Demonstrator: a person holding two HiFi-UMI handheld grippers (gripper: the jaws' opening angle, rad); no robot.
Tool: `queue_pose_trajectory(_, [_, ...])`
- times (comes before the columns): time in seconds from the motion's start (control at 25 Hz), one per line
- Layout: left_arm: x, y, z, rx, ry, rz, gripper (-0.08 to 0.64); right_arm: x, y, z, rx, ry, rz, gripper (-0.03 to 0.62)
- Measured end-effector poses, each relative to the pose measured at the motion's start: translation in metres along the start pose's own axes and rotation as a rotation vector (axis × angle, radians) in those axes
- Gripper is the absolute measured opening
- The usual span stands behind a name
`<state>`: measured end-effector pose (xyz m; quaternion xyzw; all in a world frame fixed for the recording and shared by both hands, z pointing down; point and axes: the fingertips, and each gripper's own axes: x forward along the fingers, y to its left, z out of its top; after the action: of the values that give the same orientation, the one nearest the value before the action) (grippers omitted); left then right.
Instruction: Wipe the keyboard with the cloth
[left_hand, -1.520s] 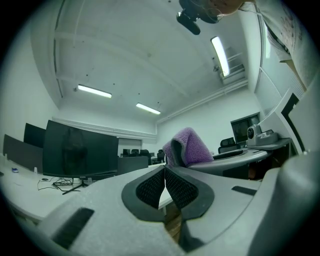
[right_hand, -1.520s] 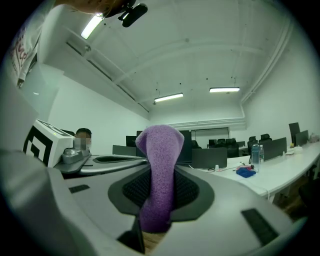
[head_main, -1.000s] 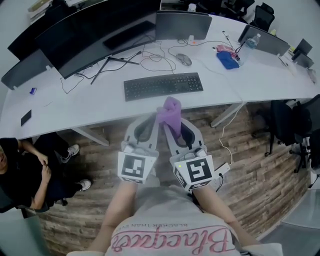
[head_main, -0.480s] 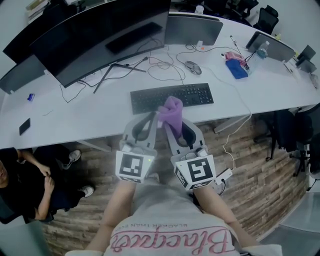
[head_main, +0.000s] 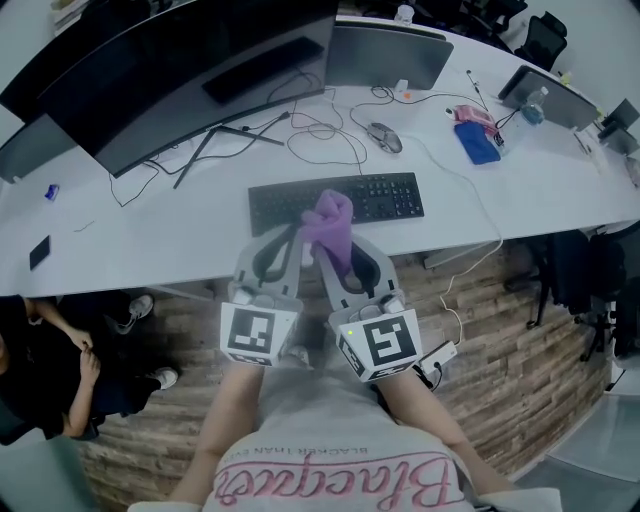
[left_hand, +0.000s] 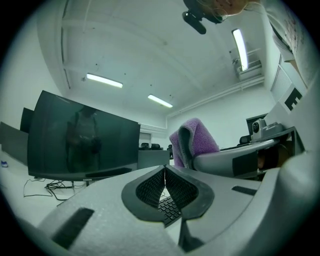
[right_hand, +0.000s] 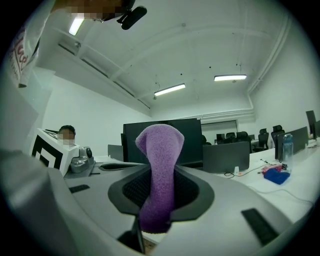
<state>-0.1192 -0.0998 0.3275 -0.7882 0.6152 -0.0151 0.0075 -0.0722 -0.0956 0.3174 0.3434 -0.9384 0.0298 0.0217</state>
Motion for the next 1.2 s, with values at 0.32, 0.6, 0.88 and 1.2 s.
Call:
queue_pose_trajectory(0.32, [0.067,-0.009,-0.02,-0.034,0.043,0.076,0.008,0.022,-0.061,-0.012,0.02,0.04,0.089,0.091])
queue_pose_trajectory(0.6, [0.102,-0.009,-0.033,-0.043,0.079,0.174,0.007,0.043,-0.104,-0.018,0.027,0.067,0.182,0.091])
queue_pose_trajectory(0.88, [0.095,0.008,-0.052,-0.072,0.129,0.303,0.007,0.065,-0.104,-0.032,0.035,0.125,0.308,0.091])
queue_pose_trajectory(1.2, [0.064,0.059,-0.066,-0.094,0.175,0.419,0.008,0.106,-0.066,-0.043,0.041,0.172,0.407,0.092])
